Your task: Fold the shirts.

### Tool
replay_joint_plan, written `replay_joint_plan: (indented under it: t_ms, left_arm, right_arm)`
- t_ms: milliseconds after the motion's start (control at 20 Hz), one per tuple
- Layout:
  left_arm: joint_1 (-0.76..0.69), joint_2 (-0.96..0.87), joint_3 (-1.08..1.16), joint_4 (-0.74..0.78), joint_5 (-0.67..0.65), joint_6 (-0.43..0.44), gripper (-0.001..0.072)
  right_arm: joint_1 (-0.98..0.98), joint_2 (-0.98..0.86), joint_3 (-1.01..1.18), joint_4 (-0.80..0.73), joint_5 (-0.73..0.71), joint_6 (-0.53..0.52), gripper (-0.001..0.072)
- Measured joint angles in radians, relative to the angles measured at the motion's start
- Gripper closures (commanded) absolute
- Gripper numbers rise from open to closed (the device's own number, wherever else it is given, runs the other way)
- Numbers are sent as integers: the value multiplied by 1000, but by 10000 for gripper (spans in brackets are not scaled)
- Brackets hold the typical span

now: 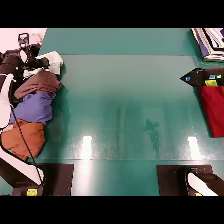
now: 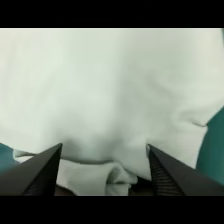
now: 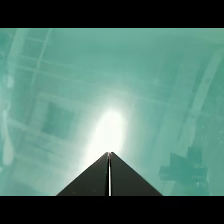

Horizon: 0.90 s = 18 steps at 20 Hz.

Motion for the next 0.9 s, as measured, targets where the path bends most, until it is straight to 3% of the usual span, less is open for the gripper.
replay_joint_plan:
  t_ms: [50,100,150,550,750,900]
  left_arm:
    - [2,-17,10,0,-6,2,281]
    - [2,-28,16,0,-8,3,524]
    - [3,-36,23,0,-7,3,683]
    - [0,-41,245,-1,-86,6,686]
    - [-33,90,327,-22,-97,13,686]
    - [-96,257,346,-35,-81,68,687]
  right_arm:
    - [0,0,0,0,1,0,698]
    - [0,0,0,0,2,0,699]
    - [0,0,0,0,2,0,698]
    - [0,0,0,0,5,1,698]
    - [0,0,6,6,-19,1,699]
    - [0,0,62,17,-51,1,699]
